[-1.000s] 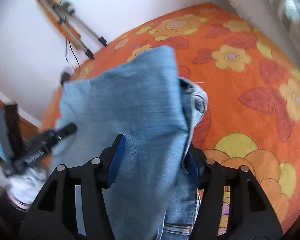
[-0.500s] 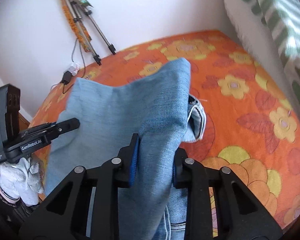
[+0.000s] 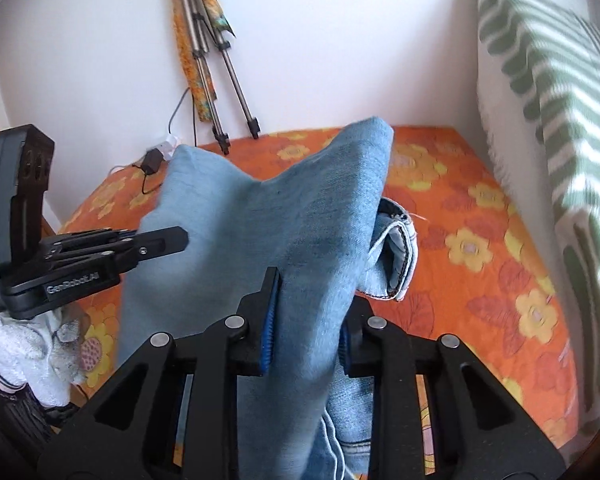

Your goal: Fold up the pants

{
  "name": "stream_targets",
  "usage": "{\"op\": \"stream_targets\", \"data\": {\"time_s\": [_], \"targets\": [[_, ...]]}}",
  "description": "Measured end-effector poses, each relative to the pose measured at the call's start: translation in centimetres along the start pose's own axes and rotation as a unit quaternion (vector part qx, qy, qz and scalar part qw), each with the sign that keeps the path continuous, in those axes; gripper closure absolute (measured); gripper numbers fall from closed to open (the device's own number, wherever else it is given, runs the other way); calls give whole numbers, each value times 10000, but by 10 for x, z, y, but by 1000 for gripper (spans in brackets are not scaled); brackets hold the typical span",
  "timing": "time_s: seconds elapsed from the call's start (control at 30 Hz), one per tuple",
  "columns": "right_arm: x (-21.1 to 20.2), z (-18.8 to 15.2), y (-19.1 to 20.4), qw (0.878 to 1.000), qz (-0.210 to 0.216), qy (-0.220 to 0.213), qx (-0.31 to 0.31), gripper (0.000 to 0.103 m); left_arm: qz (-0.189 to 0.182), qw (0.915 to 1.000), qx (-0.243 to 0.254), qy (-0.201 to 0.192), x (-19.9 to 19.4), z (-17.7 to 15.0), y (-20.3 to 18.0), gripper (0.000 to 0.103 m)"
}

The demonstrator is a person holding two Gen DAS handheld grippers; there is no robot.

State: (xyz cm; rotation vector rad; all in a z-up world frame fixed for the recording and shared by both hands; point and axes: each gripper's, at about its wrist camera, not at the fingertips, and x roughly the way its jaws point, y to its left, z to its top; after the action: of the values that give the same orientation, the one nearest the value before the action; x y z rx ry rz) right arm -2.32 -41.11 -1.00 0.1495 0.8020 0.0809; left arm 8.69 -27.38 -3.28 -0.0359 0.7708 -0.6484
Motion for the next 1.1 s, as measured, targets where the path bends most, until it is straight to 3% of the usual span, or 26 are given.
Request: {"op": "stream_targets", "data": {"time_s": [0.2, 0.47, 0.8, 1.1], "targets": [[-12, 36, 10, 9993, -71, -333, -121, 78, -10, 9994, 230, -274, -14, 29, -8, 94], [-2, 92, 12, 9976, -267, -545, -318, 78, -99, 9981, 286, -545, -2, 84, -8, 94], [45, 159, -22, 9970, -452, -585, -245, 78, -127, 9971, 271, -694, 54, 141, -1, 94], [99, 197, -57, 9972, -546, -475, -187, 78, -102, 9973, 276, -675, 108, 165, 8, 94]]}}
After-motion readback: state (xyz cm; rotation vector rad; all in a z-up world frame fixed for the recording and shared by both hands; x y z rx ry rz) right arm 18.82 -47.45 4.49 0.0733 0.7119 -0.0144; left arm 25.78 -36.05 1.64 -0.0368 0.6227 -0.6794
